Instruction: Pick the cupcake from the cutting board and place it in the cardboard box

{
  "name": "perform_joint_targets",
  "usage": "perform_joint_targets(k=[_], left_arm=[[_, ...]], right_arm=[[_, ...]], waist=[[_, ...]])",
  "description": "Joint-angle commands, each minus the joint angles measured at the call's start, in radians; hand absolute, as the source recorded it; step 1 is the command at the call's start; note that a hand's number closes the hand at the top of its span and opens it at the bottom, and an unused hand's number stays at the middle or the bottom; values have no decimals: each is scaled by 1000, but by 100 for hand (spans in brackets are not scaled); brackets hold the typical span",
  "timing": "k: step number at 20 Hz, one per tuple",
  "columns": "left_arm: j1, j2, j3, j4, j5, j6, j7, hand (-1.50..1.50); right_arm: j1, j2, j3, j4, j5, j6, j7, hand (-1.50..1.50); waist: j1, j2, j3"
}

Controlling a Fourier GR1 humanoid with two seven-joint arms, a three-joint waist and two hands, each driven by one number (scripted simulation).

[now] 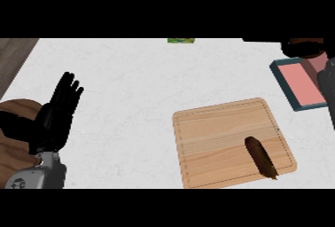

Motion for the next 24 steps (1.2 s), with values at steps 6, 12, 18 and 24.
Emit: perform_joint_targets(k=[6, 12, 18, 24], left_arm=[[-13, -29, -36, 24, -21, 4, -26, 0], [16, -31, -42, -4, -28, 5, -38, 0], [-12, -28, -30, 7, -19, 13, -4, 0], [-3, -19, -25, -21, -20, 17, 10, 0]], right_arm=[[-53, -97, 57, 340, 104, 233, 5, -150], [-25, -92, -66, 462, 3, 28, -178, -150], [-61, -68, -172, 333, -118, -200, -365, -150], [-111, -81, -356, 368, -339, -133, -486, -150]], waist=[[25, 11, 0], [26, 11, 3], [12, 5, 4], [13, 3, 3]])
